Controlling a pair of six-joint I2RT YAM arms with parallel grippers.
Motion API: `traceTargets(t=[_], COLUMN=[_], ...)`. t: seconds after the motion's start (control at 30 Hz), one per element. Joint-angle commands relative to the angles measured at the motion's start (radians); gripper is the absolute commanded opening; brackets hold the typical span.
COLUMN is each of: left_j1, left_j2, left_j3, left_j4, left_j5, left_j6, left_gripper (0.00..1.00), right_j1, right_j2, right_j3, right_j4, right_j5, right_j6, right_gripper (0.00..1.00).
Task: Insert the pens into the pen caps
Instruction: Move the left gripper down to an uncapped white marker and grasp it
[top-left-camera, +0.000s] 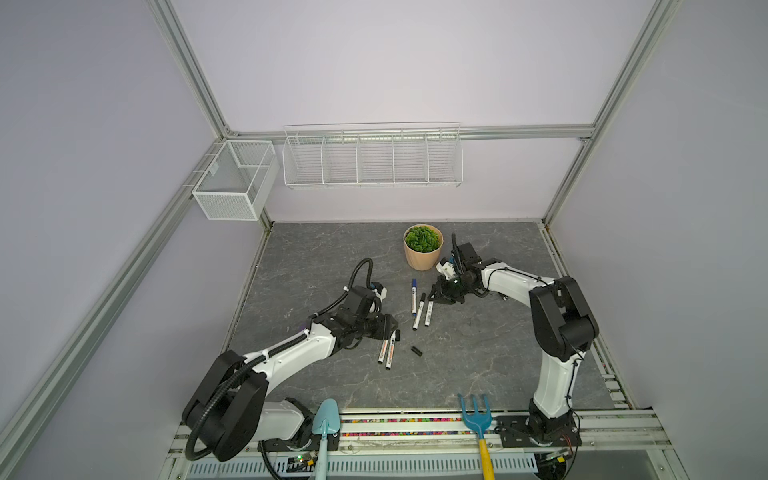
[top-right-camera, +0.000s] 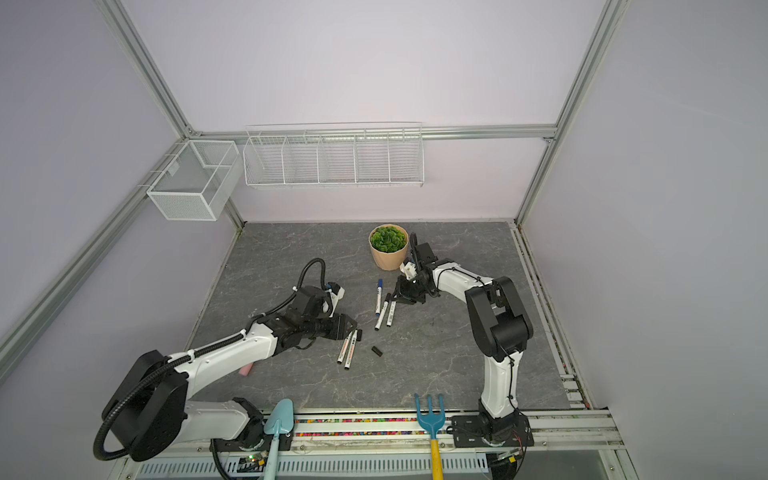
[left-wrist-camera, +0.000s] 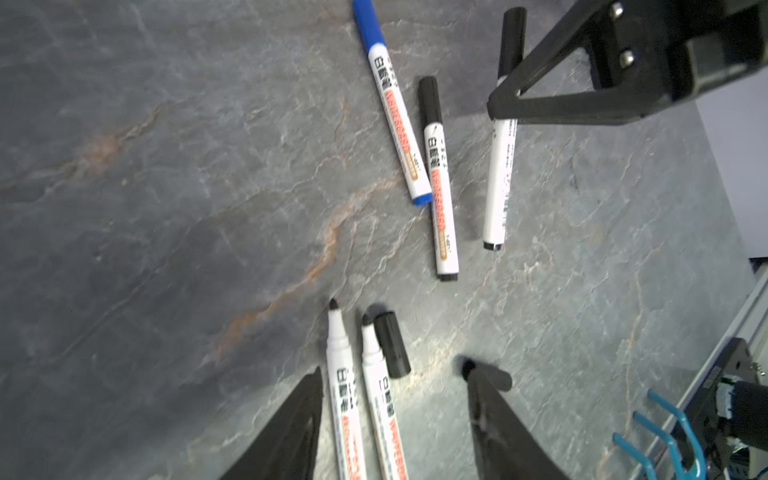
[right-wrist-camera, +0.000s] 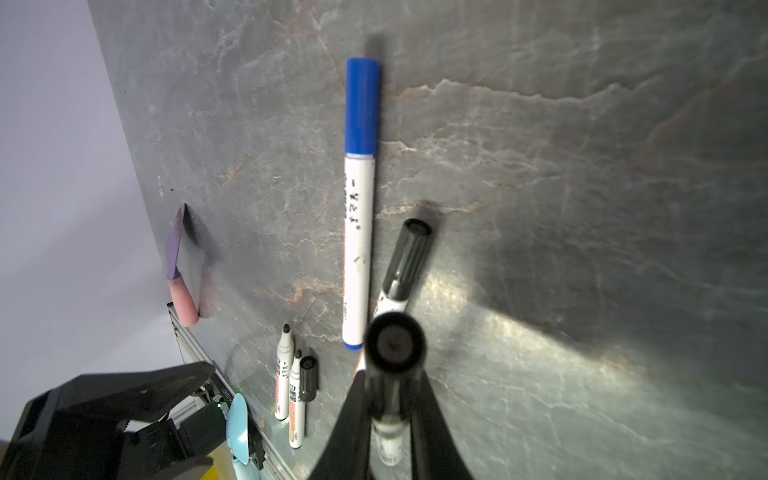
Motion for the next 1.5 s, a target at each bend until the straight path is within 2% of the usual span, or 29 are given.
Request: traceTargets(t=[0.0,0.1,0.33,0.4,0.73,0.97,1.1,1.27,1.37,1.47], left_j1=[-0.015,-0.027,-0.04,-0.042,-0.054,-0.065,-0.087,-0.135,-0.144,-0.144], left_j2=[-0.045,-0.068,-0.072,-0.069,-0.005,0.049,0.078,0.143,0.19,0.22], left_j3=[-0.022,-0.039,-0.056,-0.058,-0.05,-0.029,-0.006,0.046,0.071,0.07], left_j4=[-0.109,-0.137,-0.155,-0.153,-0.139,-0.143,-0.161,-0.245,-0.307,-0.314], left_j5=[-0.066,-0.079,-0.099,-0.1,-0.095,-0.1,-0.119,-0.205,-0.261,-0.249], left_j6=[-0.027,-0.041,-0.056,-0.056,-0.048,-0.047,-0.038,-0.024,-0.046,-0.07], left_gripper=[0.55,0.55,0.54,0.53,0.43,0.43,0.43,0.42,0.37,0.3], right_j1=[-0.005,-0.004,-0.003,-0.003,-0.004,-0.015,-0.028,-0.043,-0.051,-0.054], right_j2=[0.05,0.064,0.033,0.008,-0.067,-0.084,-0.096,-0.108,-0.115,-0.124], right_j3=[-0.009,-0.014,-0.016,-0.02,-0.018,-0.036,-0.048,-0.06,-0.071,-0.077], right_j4=[0.025,0.068,0.105,0.1,0.062,0.061,0.067,0.074,0.08,0.08], right_j5=[-0.022,-0.038,-0.044,-0.027,0.031,0.026,0.025,0.02,0.018,0.017], right_j6=[0.033,0.066,0.09,0.086,0.046,0.038,0.038,0.037,0.037,0.03], right_gripper=[0.17,0.21,0.42,0.44,0.45,0.44,0.44,0.44,0.44,0.44])
